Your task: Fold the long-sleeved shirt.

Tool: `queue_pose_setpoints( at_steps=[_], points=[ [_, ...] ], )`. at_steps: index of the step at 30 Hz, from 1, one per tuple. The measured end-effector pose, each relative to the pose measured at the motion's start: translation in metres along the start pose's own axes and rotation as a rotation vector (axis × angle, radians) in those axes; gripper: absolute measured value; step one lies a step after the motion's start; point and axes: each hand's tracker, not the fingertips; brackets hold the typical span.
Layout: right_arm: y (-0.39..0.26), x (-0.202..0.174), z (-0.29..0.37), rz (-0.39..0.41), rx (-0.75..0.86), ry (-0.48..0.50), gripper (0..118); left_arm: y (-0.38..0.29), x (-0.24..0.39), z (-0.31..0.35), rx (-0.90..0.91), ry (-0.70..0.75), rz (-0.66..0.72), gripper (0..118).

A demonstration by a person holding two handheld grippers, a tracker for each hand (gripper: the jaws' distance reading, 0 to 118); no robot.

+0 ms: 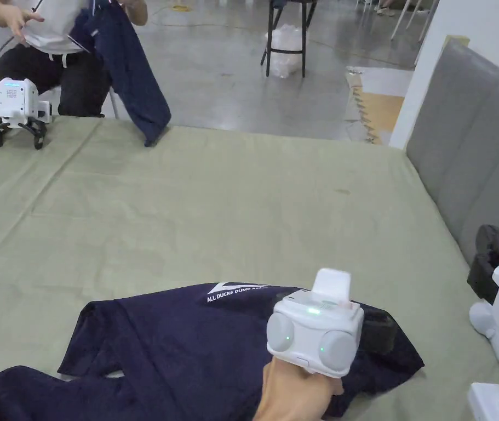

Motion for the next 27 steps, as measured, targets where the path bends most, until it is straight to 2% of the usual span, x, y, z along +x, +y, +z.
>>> queue_pose_setpoints(
  at_steps=[3, 6, 8, 10, 12, 13, 15, 16, 17, 19, 20, 22, 26, 27],
  points=[
    [0.002, -0.013, 0.001, -0.001, 0.011, 0.028, 0, 0.014, -0.038, 0.057, 0.106, 0.053, -0.055, 110],
    [0.001, -0.030, 0.001, -0.017, 0.019, 0.076, 0, 0.017, -0.089, 0.102, 0.175, 0.185, -0.033, 110],
    [-0.002, -0.043, 0.003, -0.026, 0.018, 0.106, 0, 0.014, -0.123, 0.130, 0.225, 0.291, -0.002, 104],
    [-0.010, -0.056, 0.003, -0.026, 0.008, 0.138, 0, 0.008, -0.155, 0.150, 0.250, 0.365, 0.016, 68],
    [-0.023, -0.066, 0.004, -0.030, -0.009, 0.151, 0, -0.002, -0.186, 0.160, 0.250, 0.422, 0.036, 8],
    [-0.030, -0.070, 0.004, -0.038, -0.026, 0.166, 0, -0.008, -0.198, 0.163, 0.252, 0.458, 0.054, 7],
    [-0.045, -0.073, 0.005, -0.037, -0.075, 0.173, 0, -0.013, -0.223, 0.167, 0.233, 0.403, 0.134, 3],
    [-0.051, -0.073, 0.006, -0.035, -0.082, 0.171, 7, -0.013, -0.230, 0.166, 0.197, 0.414, 0.142, 3],
    [-0.057, -0.070, 0.007, -0.033, -0.093, 0.179, 21, -0.016, -0.232, 0.167, 0.206, 0.429, 0.126, 3],
    [-0.065, -0.061, 0.003, -0.049, -0.141, 0.169, 88, -0.017, -0.238, 0.167, 0.210, 0.452, 0.128, 3],
    [-0.070, -0.054, -0.002, -0.058, -0.179, 0.154, 115, -0.016, -0.242, 0.166, 0.206, 0.448, 0.128, 3],
    [-0.080, -0.040, -0.007, -0.083, -0.201, 0.137, 118, -0.016, -0.242, 0.164, 0.204, 0.444, 0.143, 3],
    [-0.123, -0.011, -0.038, -0.083, -0.388, 0.060, 118, -0.020, -0.247, 0.150, 0.173, 0.437, 0.142, 3],
    [-0.144, 0.006, -0.059, -0.080, -0.447, 0.039, 118, -0.023, -0.248, 0.145, 0.157, 0.438, 0.149, 3]
  ],
)
